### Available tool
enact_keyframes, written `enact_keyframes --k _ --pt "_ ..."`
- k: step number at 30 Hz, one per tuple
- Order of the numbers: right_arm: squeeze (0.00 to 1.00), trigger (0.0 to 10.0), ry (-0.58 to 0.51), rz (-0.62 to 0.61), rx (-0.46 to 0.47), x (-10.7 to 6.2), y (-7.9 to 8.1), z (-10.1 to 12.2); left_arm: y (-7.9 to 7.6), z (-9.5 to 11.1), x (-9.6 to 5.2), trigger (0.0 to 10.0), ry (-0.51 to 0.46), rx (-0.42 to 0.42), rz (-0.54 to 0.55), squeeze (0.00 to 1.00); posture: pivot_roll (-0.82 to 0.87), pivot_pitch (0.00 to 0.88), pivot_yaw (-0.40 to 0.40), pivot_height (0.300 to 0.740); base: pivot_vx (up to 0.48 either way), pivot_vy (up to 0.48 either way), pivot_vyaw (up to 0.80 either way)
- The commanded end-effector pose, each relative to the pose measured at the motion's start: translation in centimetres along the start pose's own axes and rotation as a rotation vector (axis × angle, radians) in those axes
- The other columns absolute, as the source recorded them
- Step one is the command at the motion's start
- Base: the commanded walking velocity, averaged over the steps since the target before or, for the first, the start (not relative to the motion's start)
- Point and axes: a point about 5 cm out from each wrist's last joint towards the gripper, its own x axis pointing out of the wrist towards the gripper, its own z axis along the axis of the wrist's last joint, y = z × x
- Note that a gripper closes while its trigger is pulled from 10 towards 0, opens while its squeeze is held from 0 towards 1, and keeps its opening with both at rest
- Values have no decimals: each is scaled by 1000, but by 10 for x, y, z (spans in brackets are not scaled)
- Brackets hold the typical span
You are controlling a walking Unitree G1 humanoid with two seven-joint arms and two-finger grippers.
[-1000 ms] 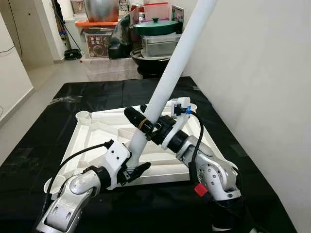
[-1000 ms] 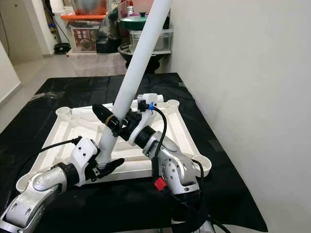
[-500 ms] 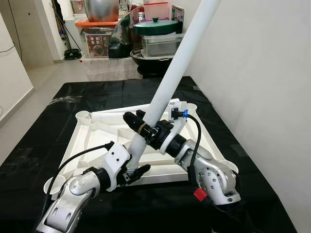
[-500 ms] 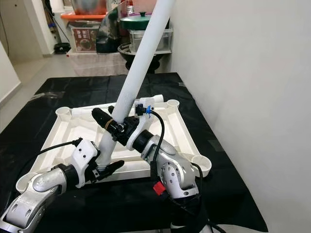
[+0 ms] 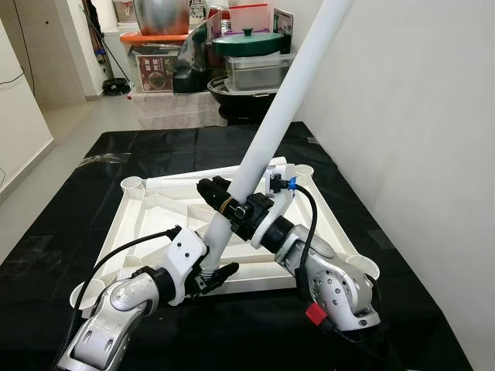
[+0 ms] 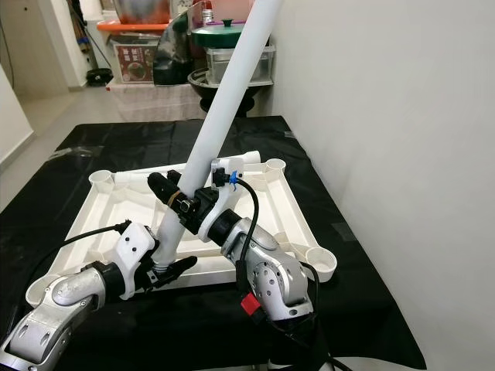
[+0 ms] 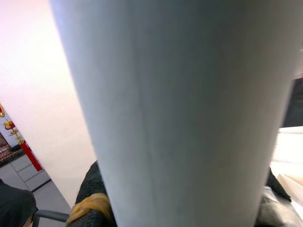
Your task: Building children table
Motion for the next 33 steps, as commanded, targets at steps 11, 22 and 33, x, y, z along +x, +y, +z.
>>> enact_keyframes --k 11,22,33 --pt "0 0 -47 -101 -117 -3 -21 16 13 23 -7 10000 -176 -10 74 1000 20 0 8 740 0 0 0" --pt "0 0 -53 -398 -339 -37 -86 48 10 17 -13 10000 -143 -39 143 0 33 0 1 740 0 0 0" --pt "0 0 -106 -701 -485 -106 -129 86 7 -5 -18 10000 -77 -175 386 0 26 0 3 740 0 0 0"
